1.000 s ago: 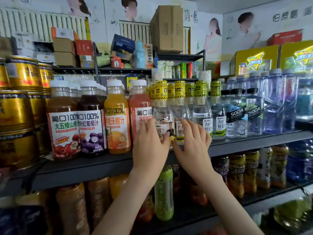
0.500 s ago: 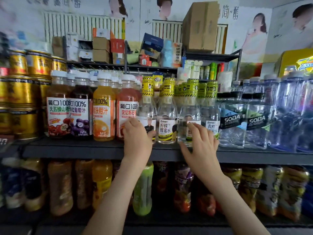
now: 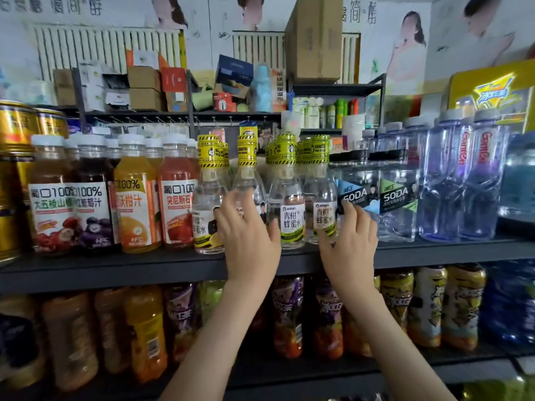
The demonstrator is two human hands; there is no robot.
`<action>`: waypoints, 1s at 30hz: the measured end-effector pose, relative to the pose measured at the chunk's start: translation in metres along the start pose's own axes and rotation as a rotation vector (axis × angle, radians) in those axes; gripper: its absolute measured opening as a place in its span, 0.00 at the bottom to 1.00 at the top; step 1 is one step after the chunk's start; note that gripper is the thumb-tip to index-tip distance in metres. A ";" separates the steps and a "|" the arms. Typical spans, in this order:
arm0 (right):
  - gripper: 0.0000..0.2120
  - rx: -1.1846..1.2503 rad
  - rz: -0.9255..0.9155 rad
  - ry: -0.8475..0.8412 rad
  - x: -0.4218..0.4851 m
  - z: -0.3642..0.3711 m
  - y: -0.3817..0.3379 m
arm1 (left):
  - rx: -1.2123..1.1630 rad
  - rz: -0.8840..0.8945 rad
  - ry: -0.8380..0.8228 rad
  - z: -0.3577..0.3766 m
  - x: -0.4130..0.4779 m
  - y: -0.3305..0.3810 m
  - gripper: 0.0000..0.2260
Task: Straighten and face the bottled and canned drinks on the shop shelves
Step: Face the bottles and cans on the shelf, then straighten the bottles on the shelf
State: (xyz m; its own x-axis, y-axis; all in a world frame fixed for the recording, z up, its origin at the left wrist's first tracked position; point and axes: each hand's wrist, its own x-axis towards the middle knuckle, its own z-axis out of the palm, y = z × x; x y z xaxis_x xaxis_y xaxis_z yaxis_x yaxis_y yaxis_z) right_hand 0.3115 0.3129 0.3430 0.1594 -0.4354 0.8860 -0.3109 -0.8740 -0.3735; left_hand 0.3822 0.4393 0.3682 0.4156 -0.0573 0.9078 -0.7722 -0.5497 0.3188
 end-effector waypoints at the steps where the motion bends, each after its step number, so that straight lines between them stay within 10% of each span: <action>1: 0.32 -0.020 0.020 0.011 0.002 -0.001 0.007 | -0.022 0.068 0.001 0.005 -0.004 0.006 0.26; 24: 0.36 -0.008 -0.037 -0.178 0.020 -0.023 0.052 | -0.119 0.319 -0.022 0.060 -0.022 0.058 0.21; 30: 0.30 0.010 0.110 0.007 0.032 -0.038 0.081 | -0.086 0.357 -0.045 0.078 -0.023 0.080 0.26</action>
State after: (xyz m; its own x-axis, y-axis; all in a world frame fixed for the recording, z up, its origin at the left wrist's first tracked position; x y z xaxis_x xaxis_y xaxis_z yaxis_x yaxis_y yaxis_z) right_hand 0.2561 0.2364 0.3517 0.1180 -0.5277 0.8412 -0.3165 -0.8229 -0.4718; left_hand 0.3490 0.3315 0.3517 0.1316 -0.2705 0.9537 -0.9091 -0.4164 0.0074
